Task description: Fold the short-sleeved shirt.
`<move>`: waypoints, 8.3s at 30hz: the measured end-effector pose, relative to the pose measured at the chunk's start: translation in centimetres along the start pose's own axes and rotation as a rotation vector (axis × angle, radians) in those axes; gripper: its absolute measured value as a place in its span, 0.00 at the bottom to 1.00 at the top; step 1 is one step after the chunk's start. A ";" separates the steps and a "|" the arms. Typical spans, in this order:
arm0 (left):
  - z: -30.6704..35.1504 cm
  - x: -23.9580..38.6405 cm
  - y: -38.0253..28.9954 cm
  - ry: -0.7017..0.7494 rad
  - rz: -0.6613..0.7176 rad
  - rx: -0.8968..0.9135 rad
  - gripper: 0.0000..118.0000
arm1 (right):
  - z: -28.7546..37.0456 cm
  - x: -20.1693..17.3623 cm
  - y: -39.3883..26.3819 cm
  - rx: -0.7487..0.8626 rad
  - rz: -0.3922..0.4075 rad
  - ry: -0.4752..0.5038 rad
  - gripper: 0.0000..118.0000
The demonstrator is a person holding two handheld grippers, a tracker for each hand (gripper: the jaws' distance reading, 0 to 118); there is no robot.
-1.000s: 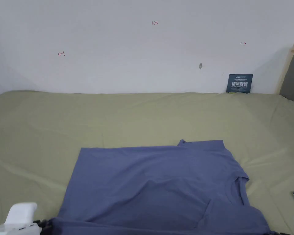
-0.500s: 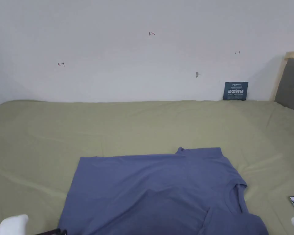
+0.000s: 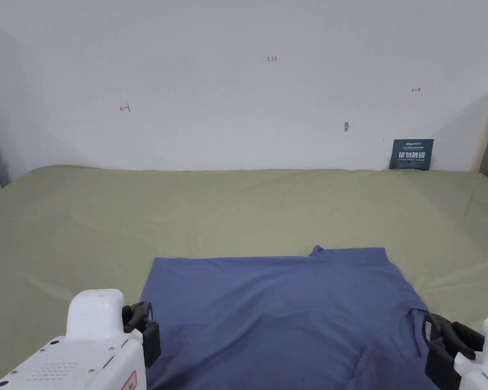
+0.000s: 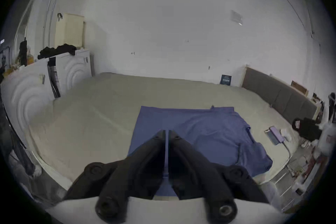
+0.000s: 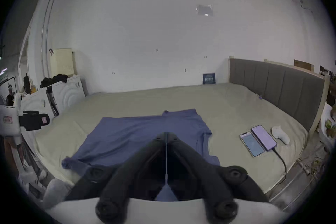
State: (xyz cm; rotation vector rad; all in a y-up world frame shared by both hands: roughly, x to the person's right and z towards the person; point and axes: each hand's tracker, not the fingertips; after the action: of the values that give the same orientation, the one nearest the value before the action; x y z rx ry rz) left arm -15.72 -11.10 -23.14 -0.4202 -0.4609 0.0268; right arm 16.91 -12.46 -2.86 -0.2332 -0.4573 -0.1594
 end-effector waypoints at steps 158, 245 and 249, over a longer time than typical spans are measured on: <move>-16.1 -9.0 -2.6 0.102 -0.002 -0.595 0.07 | -12.7 12.1 -5.1 -0.616 -0.044 -0.021 0.10; -17.9 -9.5 3.1 0.016 -0.040 -0.527 0.01 | -17.5 14.3 2.0 -0.531 -0.004 0.059 0.00; -12.8 -9.7 1.9 -0.007 -0.046 -0.477 0.01 | -11.9 14.3 1.1 -0.500 -0.013 0.084 0.00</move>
State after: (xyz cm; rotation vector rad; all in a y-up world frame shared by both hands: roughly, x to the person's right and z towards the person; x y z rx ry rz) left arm -18.72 -15.49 -38.37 -0.8779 -0.4830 -0.1287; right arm 34.77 -15.89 -6.95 -0.7107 -0.3292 -0.2945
